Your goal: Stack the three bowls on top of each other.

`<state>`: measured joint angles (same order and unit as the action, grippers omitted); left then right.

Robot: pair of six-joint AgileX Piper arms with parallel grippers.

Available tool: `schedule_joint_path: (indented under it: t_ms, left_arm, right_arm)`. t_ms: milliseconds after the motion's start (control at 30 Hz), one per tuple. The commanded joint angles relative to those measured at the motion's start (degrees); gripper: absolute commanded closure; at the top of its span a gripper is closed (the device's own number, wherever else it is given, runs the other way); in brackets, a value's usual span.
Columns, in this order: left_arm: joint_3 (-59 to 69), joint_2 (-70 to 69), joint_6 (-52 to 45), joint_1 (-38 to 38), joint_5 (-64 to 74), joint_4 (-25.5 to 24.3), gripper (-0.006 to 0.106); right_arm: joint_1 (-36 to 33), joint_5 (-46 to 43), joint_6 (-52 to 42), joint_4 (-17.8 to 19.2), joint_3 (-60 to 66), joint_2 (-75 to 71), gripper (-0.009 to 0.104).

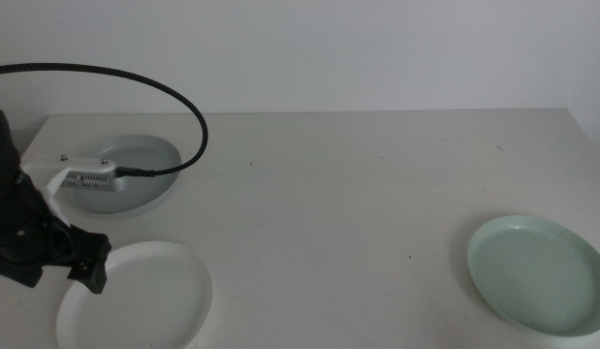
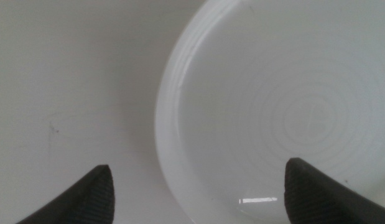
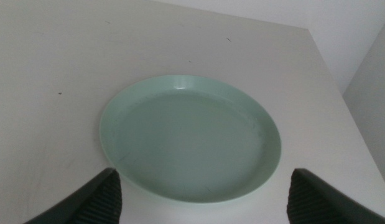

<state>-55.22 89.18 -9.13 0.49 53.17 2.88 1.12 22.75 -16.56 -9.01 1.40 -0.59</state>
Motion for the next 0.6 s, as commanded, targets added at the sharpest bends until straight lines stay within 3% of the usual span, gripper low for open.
schedule_joint_path:
  t_ms: [0, 133, 333, 567]
  left_arm:
    - [-1.18, -0.95, 0.07, 0.22, -1.47, 0.87, -0.005]
    - [-1.18, 0.43, -1.30, 1.33, -2.09, 1.92, -0.005]
    - [-1.18, 1.63, -10.55, 8.18, -1.08, 12.80, -0.005]
    - [-1.18, 6.28, -12.32, 8.62, -0.96, 13.31, -0.005]
  right_arm:
    - [0.40, -4.42, -0.59, 0.20, -0.13, -1.52, 0.026]
    - [0.40, -4.42, -0.59, 0.20, -0.13, -1.52, 0.026]
    - [0.40, -4.42, -0.59, 0.20, -0.13, -1.52, 0.026]
    - [0.40, -4.42, -0.59, 0.20, -0.13, -1.52, 0.026]
